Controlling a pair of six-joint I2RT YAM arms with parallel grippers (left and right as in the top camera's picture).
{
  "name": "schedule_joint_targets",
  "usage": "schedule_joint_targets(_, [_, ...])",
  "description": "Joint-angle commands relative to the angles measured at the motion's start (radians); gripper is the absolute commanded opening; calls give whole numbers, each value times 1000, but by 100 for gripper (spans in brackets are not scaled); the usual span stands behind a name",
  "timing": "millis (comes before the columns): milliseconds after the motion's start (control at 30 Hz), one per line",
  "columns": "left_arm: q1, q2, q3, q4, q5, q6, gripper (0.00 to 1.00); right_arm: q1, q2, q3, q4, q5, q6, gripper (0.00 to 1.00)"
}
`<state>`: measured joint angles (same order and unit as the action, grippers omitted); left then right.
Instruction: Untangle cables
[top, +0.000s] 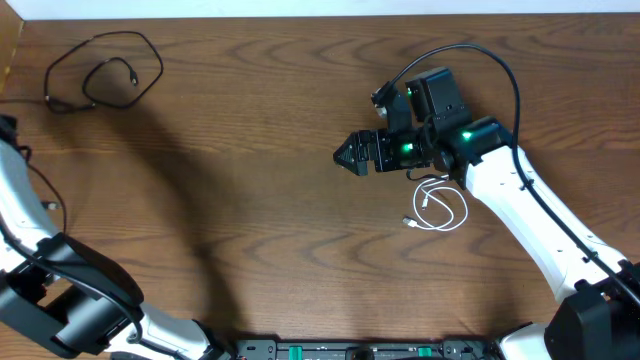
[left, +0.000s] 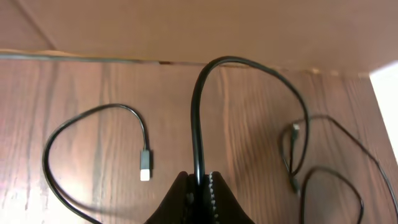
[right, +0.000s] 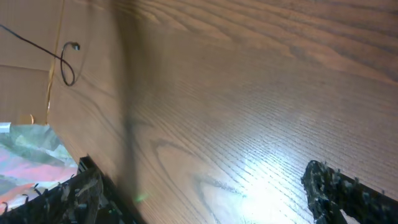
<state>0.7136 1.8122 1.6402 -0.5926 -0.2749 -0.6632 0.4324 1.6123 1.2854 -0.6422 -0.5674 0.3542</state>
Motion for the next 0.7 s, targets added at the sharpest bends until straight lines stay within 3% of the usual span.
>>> schedule_joint_targets(0, [10, -13, 2, 6, -19, -57, 7, 4, -6, 8, -1, 19, -19, 99])
schedule_joint_targets(167, [10, -26, 2, 106, 218, -50, 7, 5, -6, 8, -3, 19, -19, 99])
schedule_joint_targets(333, [9, -73, 2, 343, 570, 11, 8, 7, -6, 8, -1, 20, -19, 99])
schedule_joint_targets(400, [9, -96, 2, 411, 637, 11, 7, 7, -6, 8, -1, 27, -19, 99])
schedule_joint_targets(533, [9, -146, 2, 416, 581, 11, 7, 8, -6, 8, -2, 27, -19, 99])
schedule_joint_targets(667, [10, -148, 2, 246, 351, 0, 7, 10, -6, 8, -2, 27, -19, 99])
